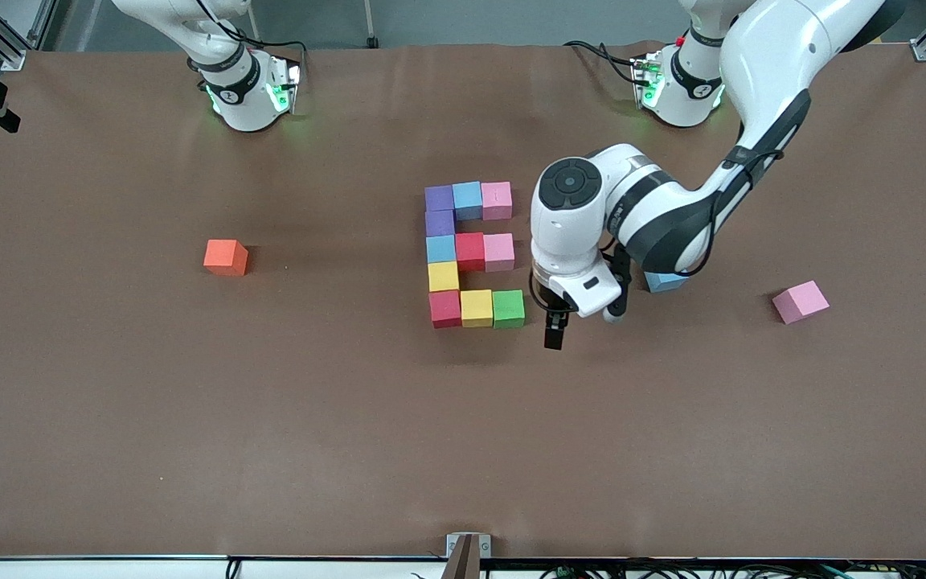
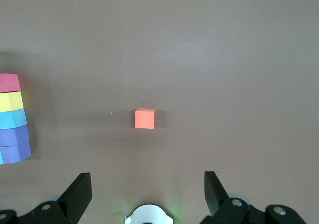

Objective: Arrange 11 blocks into digit 3

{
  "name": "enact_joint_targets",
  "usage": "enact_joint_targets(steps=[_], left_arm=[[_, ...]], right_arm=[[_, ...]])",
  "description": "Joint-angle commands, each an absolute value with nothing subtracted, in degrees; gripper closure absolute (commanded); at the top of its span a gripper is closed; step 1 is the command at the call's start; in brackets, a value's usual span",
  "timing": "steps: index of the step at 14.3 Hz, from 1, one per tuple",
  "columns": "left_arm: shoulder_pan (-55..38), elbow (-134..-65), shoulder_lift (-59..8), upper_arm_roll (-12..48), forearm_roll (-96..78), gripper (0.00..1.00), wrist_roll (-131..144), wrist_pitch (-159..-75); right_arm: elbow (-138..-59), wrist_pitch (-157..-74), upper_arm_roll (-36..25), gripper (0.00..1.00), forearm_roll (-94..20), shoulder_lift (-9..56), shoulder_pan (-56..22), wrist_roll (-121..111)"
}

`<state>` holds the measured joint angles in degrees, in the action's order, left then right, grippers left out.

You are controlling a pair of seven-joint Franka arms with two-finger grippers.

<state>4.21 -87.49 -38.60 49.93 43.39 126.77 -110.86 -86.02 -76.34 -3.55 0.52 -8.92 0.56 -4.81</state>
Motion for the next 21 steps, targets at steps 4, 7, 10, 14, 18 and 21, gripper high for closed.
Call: enact_joint_targets(steps=[4, 7, 10, 14, 18, 21], left_arm=[[7.9, -83.2, -36.7, 50.3, 44.5, 0.0, 102.9, -100.1], [10.0, -83.4, -31.1, 49.3, 41.7, 0.0, 89.1, -98.7], [7.0, -83.9, -22.1, 40.7, 31.0, 0.0, 69.9, -95.5], [2.9, -87.7, -9.3, 23.5, 10.5, 0.0, 42.3, -95.3], [2.1, -90.8, -0.9, 15.0, 9.8, 0.0, 17.9, -90.6], [1.8, -90.5, 1.5, 11.6, 9.8, 0.0, 8.5, -87.4]], right_arm=[[-84.6, -72.9, -3.3, 0.0, 0.9, -9.3, 1.2, -4.8], [-84.6, -72.2, -3.3, 0.0, 0.7, -9.3, 1.2, -4.7], [-84.6, -72.9, -3.2, 0.0, 0.8, -9.3, 1.1, -4.7], [-84.6, -73.0, -3.1, 0.0, 0.6, -9.3, 1.1, -4.6], [-84.6, -73.3, -3.2, 0.0, 0.5, -9.3, 1.1, -3.9], [-84.6, -73.2, -3.2, 0.0, 0.5, -9.3, 1.1, -3.9]])
